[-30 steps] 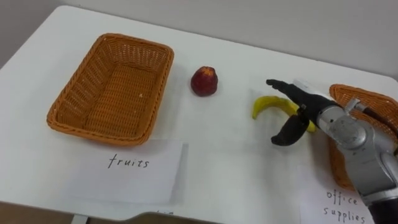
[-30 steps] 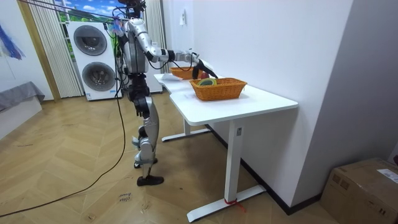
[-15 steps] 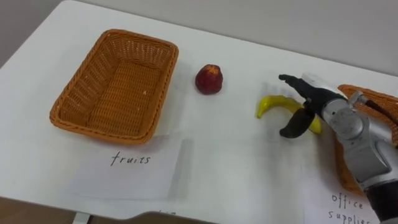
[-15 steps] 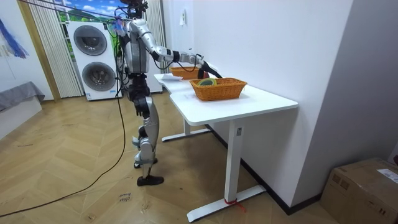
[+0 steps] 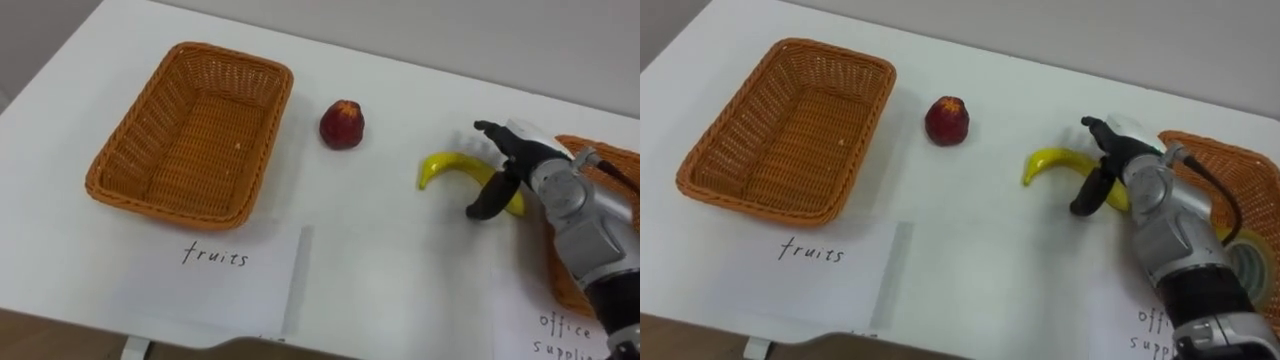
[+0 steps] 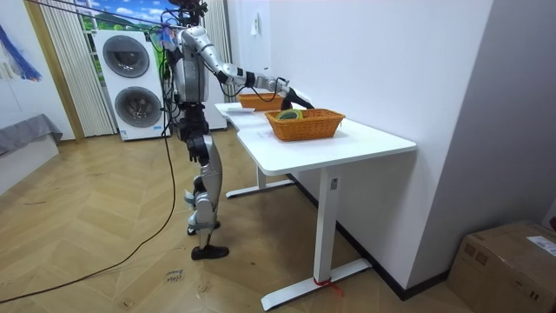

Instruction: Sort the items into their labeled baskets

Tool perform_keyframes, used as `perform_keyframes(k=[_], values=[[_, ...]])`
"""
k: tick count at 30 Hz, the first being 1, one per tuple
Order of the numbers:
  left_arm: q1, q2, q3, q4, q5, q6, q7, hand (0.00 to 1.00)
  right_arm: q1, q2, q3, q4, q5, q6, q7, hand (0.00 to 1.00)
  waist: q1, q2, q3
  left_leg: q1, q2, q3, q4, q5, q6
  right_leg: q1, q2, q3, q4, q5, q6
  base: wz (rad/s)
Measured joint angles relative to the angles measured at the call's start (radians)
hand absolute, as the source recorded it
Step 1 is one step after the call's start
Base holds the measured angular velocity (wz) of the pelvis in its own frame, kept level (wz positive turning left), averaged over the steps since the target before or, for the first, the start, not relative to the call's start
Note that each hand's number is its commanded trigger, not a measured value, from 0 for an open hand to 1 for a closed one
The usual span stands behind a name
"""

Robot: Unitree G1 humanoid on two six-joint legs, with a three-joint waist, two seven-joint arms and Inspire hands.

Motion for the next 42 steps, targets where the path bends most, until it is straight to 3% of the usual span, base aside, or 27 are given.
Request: perform_keyframes(k=[14,25,37,38,39,40,42], values=[[-0.041,0.005,-0.022,0.039,-0.002,0.004,0.001,0.0,-0.085,0.0,0.022,0.168,0.016,-0.013,-0.039,0.0,0.014,0.006,-0.0005,-0.015,-0.001,-0.016,0.014,0.002,0.0,0.002,-0.007,-0.054,0.001,0.005,-0.005,0.03],[-0.064,0.013,-0.06,0.071,-0.001,0.005,-0.001,0.0,-0.085,0.0,0.023,0.187,0.08,-0.014,-0.06,0.0,0.025,0.005,-0.0007,-0.018,-0.001,-0.025,0.011,0.003,-0.002,0.005,-0.005,-0.057,0.0,0.006,-0.006,0.01],[-0.078,0.019,-0.061,0.077,-0.002,0.005,-0.001,0.0,-0.087,-0.007,0.088,0.188,0.118,-0.022,-0.066,0.0,0.028,-0.001,-0.0038,-0.015,-0.001,-0.025,0.008,0.003,-0.002,0.004,-0.004,-0.057,0.0,0.006,-0.006,0.0],[-0.078,0.02,-0.064,0.077,-0.001,0.005,0.0,0.0,-0.089,-0.007,0.09,0.189,0.118,-0.022,-0.066,0.05,0.028,0.0,-0.0037,-0.015,-0.001,-0.025,0.007,0.003,-0.002,0.004,-0.004,-0.057,0.0,0.006,-0.006,0.0],[-0.078,0.02,-0.066,0.077,-0.001,0.005,0.0,0.0,-0.09,-0.007,0.093,0.189,0.118,-0.022,-0.066,0.89,0.028,0.0,-0.0036,-0.016,-0.001,-0.025,0.007,0.003,-0.002,0.004,-0.004,-0.057,0.0,0.006,-0.006,0.0],[-0.078,0.021,-0.067,0.077,-0.001,0.005,0.0,0.0,-0.092,-0.008,0.099,0.19,0.118,-0.022,-0.066,1.0,0.027,0.0,-0.0036,-0.016,-0.001,-0.025,0.006,0.003,-0.002,0.004,-0.004,-0.057,0.0,0.006,-0.006,0.0],[-0.078,0.021,-0.067,0.077,-0.001,0.005,0.001,0.0,-0.093,-0.008,0.099,0.19,0.118,-0.022,-0.066,1.0,0.028,0.0,-0.0035,-0.017,-0.001,-0.025,0.006,0.003,-0.003,0.004,-0.004,-0.057,0.0,0.006,-0.006,0.0]])
